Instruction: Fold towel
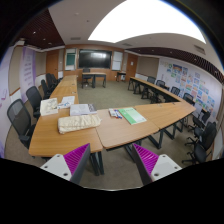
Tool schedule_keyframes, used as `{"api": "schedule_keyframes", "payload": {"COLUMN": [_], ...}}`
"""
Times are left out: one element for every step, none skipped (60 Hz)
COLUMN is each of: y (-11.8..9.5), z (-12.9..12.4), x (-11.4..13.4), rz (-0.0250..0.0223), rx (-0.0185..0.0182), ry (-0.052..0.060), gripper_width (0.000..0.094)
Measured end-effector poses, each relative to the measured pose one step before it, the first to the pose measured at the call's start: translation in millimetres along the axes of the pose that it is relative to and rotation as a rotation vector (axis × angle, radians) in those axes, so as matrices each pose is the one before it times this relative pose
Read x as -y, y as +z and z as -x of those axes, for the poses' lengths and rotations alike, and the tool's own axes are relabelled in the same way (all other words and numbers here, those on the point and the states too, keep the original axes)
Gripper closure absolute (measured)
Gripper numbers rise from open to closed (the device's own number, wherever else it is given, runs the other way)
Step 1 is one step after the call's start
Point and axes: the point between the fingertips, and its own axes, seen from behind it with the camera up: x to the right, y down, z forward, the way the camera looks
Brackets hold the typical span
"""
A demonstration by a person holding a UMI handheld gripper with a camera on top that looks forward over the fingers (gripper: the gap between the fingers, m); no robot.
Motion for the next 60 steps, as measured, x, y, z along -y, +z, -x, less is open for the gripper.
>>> {"api": "schedule_keyframes", "payload": {"y": [-0.28,0.09,0.62,1.17,1.77,2.48,2.82,11.33,5.97,4.25,4.2,4.22,-10.67,4.28,1.44,9.99,3.83,3.9,4.46,4.94,-1.05,5.23,11.8,-0.92,6.52,11.0,6.98,7.14,7.37,7.62,7.91,7.91,5.9,9.38,8.61,8.58,9.12,7.71,8.99,9.05,9.24,9.41,10.85,9.18,9.23,9.3,8.18,9.7,9.28,9.69,11.59,8.59,9.28,9.26,9.41,9.47,9.01,8.87,9.03,9.68], "z": [0.26,0.15,0.25,0.35,0.64,0.96,1.43,6.18,2.65,2.71,3.28,3.93,1.26,4.94,4.72,8.27,5.89,6.03,6.26,7.16,4.92,8.12,10.97,8.29,8.83,10.48,9.35,9.47,9.68,9.88,9.85,9.64,8.15,10.31,9.67,8.94,8.69,7.11,7.39,6.85,5.81,7.01,7.9,6.39,6.48,5.67,4.5,4.6,3.9,3.63,2.68,3.62,2.72,2.24,2.21,2.49,2.58,2.13,1.64,0.68], "x": [-2.26,-2.73,-3.07,-3.72,-4.21,-4.21,-4.16,-5.75,-4.1,-4.1,-4.16,-4.32,-0.08,-3.9,-1.45,-5.66,-3.8,-3.87,-3.28,-3.54,-1.38,-2.5,-3.37,0.54,-0.33,-1.0,-0.33,0.02,0.44,1.08,1.81,2.69,4.64,2.43,3.41,3.49,3.55,4.22,4.19,4.67,5.09,4.13,4.83,5.11,5.83,6.17,6.57,6.57,6.6,6.4,6.59,5.17,5.23,5.27,4.6,4.18,3.62,3.36,3.85,4.15], "rz": [0.0067,0.00716,0.00765,0.00851,0.00913,0.0088,0.00748,0.00444,0.00691,0.00778,0.0086,0.00807,0.01144,0.0066,0.00659,0.00344,0.00646,0.00781,0.00797,0.00815,0.0101,0.00718,0.00297,0.00342,0.00107,0.00143,0.0032,0.00426,0.00425,0.00254,0.0006,-0.00073,-0.00231,-0.00298,-0.00294,-0.0015,0.00018,0.00008,-0.00147,-0.00196,-0.001,0.00009,0.0009,-0.0006,-0.00255,-0.0046,-0.00598,-0.00647,-0.00644,-0.00577,-0.00353,-0.00203,-0.00157,-0.00085,0.00067,0.00214,0.00368,0.00394,0.00185,0.00028], "rx": [0.00019,-0.00007,-0.00022,0.00009,0.00064,0.00146,0.00179,0.00088,0.0018,0.00149,0.00178,0.00276,0.00349,0.00363,0.00335,0.00416,0.00488,0.00619,0.00612,0.00715,0.00819,0.00926,0.00951,0.01033,0.00989,0.00886,0.00993,0.01027,0.01071,0.01106,0.01111,0.01105,0.01165,0.00897,0.01005,0.00896,0.0081,0.00706,0.00412,0.00322,0.00544,0.00509,0.00504,0.00656,0.00655,0.00597,0.00637,0.00412,0.00284,0.00232,0.0015,0.00095,0.00078,0.00071,0.00169,0.00364,0.0051,0.00471,0.00351,0.00231], "ry": [0.0009,0.0002,-0.0004,-0.0016,-0.0026,-0.0034,-0.0035,-0.0026,-0.0027,-0.0029,-0.0031,-0.0031,-0.0042,-0.0033,-0.0041,-0.0027,-0.0039,-0.0043,-0.0046,-0.0044,-0.0034,-0.002,-0.001,-0.0015,-0.0018,-0.0022,-0.0027,-0.0034,-0.0038,-0.0038,-0.0032,-0.0021,-0.0008,-0.0027,-0.0032,-0.004,-0.0037,-0.0034,-0.0032,-0.0035,-0.0035,-0.004,-0.0046,-0.0047,-0.0054,-0.0053,-0.0045,-0.0052,-0.0064,-0.0079,-0.0087,-0.0088,-0.0089,-0.0085,-0.0074,-0.0061,-0.0044,-0.0024,-0.0006,-0.0004], "gripper_width": [0.0079,0.0081,0.008,0.0081,0.0081,0.008,0.0081,0.0083,0.0081,0.008,0.0079,0.008,0.0081,0.0078,0.008,0.0079,0.0079,0.0081,0.0081,0.008,0.008,0.0082,0.0081,0.0082,0.0082,0.008,0.0082,0.0081,0.0082,0.0082,0.0081,0.008,0.0078,0.008,0.0079,0.0082,0.0081,0.0082,0.0082,0.008,0.0082,0.008,0.008,0.0079,0.0078,0.008,0.0079,0.0078,0.0079,0.0077,0.0076,0.0077,0.008,0.0079,0.008,0.0079,0.0078,0.0079,0.0078,0.0078]}}
